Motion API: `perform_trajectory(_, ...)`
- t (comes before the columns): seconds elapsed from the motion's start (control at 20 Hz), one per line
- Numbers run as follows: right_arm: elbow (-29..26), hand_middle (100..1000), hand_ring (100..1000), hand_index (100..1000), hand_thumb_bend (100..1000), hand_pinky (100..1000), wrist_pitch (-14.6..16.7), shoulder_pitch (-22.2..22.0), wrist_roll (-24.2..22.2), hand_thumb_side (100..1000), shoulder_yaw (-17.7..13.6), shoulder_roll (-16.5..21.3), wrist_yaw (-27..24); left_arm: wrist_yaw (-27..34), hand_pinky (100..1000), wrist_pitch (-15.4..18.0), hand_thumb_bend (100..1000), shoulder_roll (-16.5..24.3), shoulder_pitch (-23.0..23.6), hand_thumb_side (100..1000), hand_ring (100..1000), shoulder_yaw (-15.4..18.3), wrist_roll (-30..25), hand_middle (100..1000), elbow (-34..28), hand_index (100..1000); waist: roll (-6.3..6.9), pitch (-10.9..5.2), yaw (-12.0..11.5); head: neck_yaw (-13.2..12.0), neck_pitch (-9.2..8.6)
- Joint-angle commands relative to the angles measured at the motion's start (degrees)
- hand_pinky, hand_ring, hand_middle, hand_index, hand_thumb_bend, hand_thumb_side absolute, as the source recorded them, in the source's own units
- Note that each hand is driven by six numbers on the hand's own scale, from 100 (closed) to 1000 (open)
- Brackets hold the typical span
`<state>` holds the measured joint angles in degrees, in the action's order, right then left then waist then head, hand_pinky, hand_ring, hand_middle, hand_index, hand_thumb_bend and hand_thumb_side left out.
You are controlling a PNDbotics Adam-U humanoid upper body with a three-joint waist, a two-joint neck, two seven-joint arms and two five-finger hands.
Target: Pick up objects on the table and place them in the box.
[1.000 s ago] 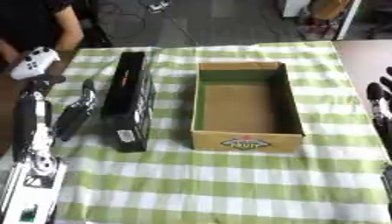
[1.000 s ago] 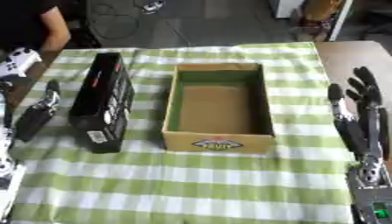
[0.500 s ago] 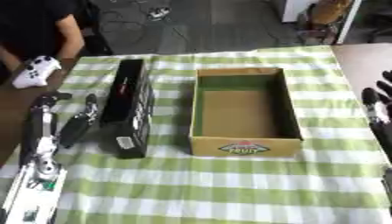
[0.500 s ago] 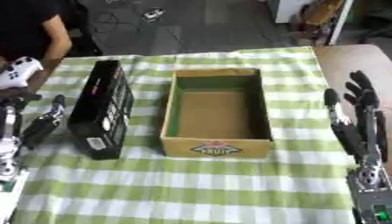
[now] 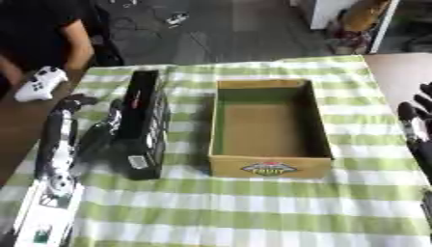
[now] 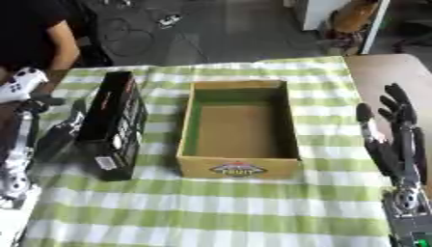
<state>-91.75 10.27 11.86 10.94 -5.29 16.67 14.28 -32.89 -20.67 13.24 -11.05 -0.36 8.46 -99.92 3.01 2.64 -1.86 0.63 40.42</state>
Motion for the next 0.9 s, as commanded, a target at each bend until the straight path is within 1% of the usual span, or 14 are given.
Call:
perform_trajectory(0.05,-0.69,940,921,1000,524,889,0.10,0.40,-0.05,739,-0.29,1.00,0.01,-1.46,930,0.32,734,0.06,-0.57,636,895,-0.76,-1.44,882,-0.68,790,-0.29,-0.51,0.10,0.42,-0.96)
perform_trajectory(0.15,-0.68,940,921,1000,527,889,0.10,0.43,-0.04,737,-0.31,1.02,0.00,-2.06,929,0.42,716,-0.13,-0.53,631,885,-0.88,-1.97,876,-0.20,787,-0.32,-0.51,0.12,0.30,-0.95)
perform_trajectory(0.9,-0.65,940,921,1000,524,890,0.15,0.43,-0.22,739,-0.27,0.99,0.00,-4.18,929,0.16,714,-0.64,0.00,642,880,-0.56,-2.70,881,1.84,800,-0.36,-0.49,0.16,-0.23,-0.84)
